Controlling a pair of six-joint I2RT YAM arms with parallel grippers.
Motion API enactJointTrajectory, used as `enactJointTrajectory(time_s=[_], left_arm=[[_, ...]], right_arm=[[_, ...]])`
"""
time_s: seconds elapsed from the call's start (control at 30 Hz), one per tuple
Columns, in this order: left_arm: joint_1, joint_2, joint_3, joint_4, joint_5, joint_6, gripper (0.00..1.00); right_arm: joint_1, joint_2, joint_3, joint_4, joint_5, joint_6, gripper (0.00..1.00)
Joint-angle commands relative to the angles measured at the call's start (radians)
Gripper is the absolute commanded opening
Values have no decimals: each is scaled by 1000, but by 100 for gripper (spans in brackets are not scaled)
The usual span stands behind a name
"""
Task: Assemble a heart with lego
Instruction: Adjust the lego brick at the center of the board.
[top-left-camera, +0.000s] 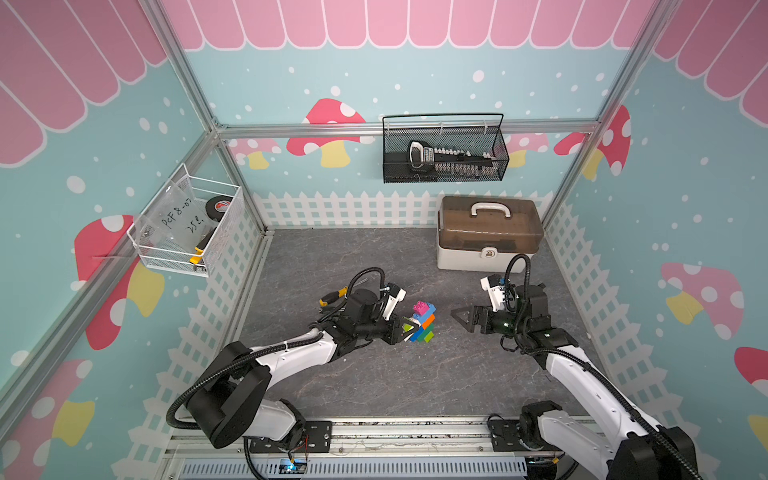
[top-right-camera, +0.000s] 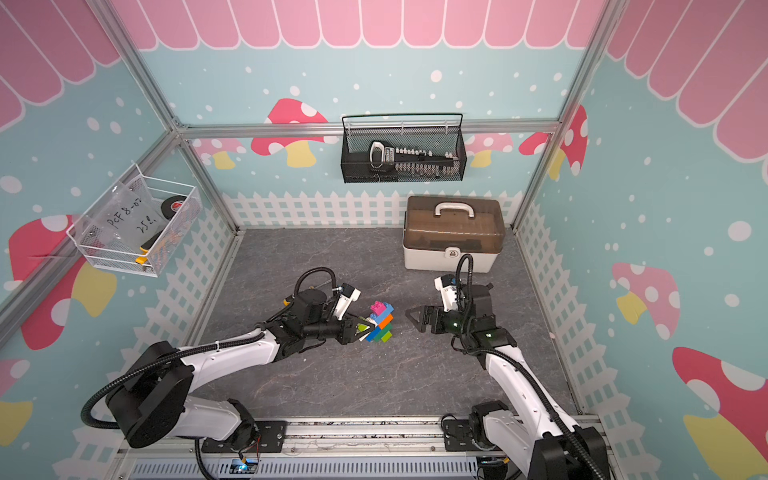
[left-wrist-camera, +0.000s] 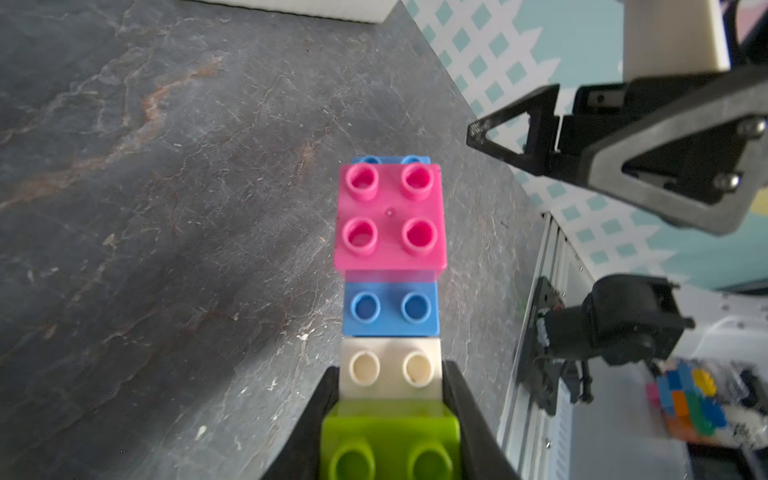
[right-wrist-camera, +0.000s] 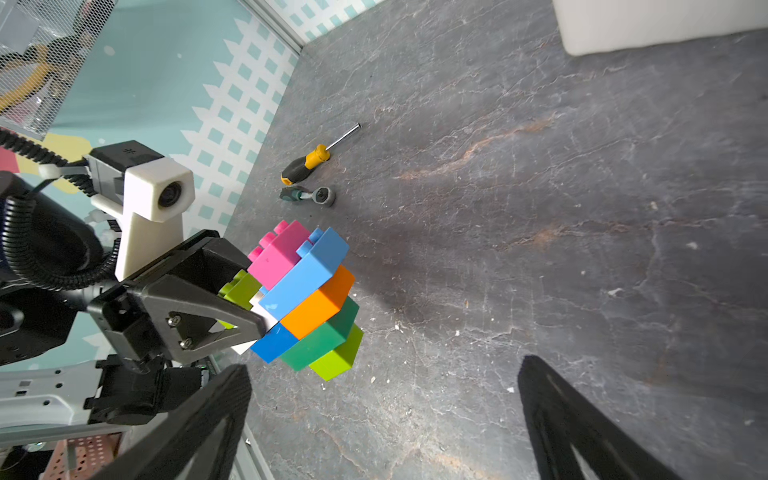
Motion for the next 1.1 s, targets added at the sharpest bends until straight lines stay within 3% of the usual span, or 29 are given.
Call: enactJointTrajectory(time_s=[0.0, 0.17, 0.4, 0.77, 1.07], left_arm=[[-11, 31, 5, 148, -106, -295, 20], [-34, 143, -15, 309, -144, -491, 20], [-40, 330, -23, 582, -118, -677, 24], [-42, 503, 17, 709, -43, -749, 29], [-40, 502, 25, 655, -22, -727, 41]], right_arm=[[-6, -6, 22, 27, 80, -80, 99], [-6, -22, -1, 18, 169, -153, 99], [-6, -12, -19, 11, 145, -139, 99], [-5, -38, -43, -2, 131, -136, 99], [-6, -10, -39, -4, 120, -137, 98]])
